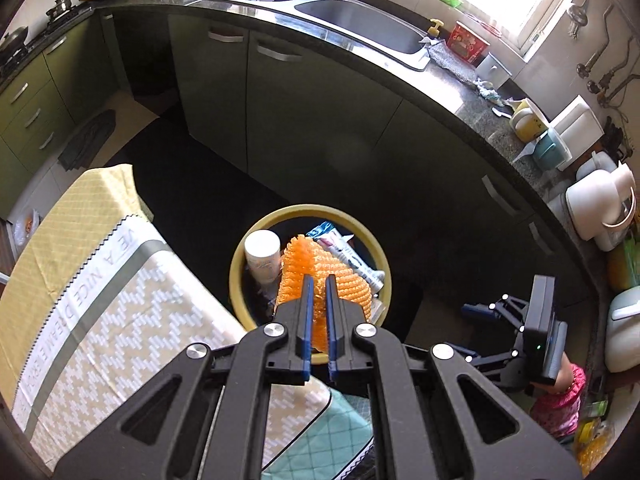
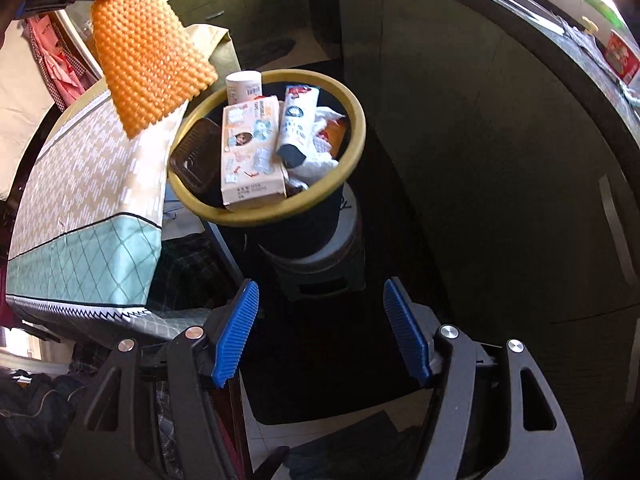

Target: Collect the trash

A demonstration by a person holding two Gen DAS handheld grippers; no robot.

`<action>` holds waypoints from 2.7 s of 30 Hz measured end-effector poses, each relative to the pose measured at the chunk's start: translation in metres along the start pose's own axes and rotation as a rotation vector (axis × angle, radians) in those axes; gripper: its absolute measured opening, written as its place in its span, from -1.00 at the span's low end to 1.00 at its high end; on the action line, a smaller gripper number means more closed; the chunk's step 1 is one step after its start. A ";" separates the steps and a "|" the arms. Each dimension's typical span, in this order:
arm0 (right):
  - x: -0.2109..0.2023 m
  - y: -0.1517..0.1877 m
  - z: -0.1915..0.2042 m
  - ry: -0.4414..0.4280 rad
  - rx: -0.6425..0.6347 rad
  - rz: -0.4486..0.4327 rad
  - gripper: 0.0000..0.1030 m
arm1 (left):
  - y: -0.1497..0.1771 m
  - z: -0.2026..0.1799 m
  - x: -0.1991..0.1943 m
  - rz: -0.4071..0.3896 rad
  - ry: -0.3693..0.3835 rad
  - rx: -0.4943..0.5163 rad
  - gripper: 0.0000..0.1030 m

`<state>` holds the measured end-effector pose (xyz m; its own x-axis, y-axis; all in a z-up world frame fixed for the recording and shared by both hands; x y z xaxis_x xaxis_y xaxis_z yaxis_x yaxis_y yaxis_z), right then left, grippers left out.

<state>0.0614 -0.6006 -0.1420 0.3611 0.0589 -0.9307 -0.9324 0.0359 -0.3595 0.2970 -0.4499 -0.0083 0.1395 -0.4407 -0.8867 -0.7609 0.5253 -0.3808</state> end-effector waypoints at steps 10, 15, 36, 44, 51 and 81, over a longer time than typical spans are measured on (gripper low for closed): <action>0.004 -0.004 0.010 -0.024 -0.047 -0.002 0.26 | 0.001 0.022 0.083 0.075 -0.046 -0.084 -0.74; 0.000 -0.007 0.023 -0.023 -0.076 -0.004 0.26 | 0.009 0.026 0.103 0.127 -0.075 -0.079 -0.67; -0.022 0.012 0.036 -0.053 -0.056 -0.079 0.38 | 0.087 0.025 -0.030 -0.322 -0.096 -0.016 0.86; -0.030 0.039 0.062 -0.083 -0.010 -0.166 0.68 | 0.228 0.050 -0.116 -0.655 -0.310 -0.092 0.87; -0.048 0.055 0.114 -0.124 -0.056 -0.243 0.91 | 0.346 0.074 -0.151 -0.720 -0.522 -0.229 0.87; -0.166 0.073 0.211 -0.013 -0.111 -0.631 0.91 | 0.455 0.069 -0.208 -0.790 -0.554 -0.437 0.87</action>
<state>-0.0637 -0.3973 0.0009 0.8403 0.0724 -0.5372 -0.5361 -0.0361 -0.8434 -0.0347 -0.0691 -0.0153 0.8801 -0.0918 -0.4658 -0.4742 -0.1213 -0.8720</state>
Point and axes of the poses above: each gripper's, at about its wrist camera, not at the fingertips, and x roughly the way its jaws point, z to its left, y to its underside, the point moved 1 cm from there along x, roughly the way its jaws point, and after that the axes turned 6 degrees about -x, right-handed, at the moved point
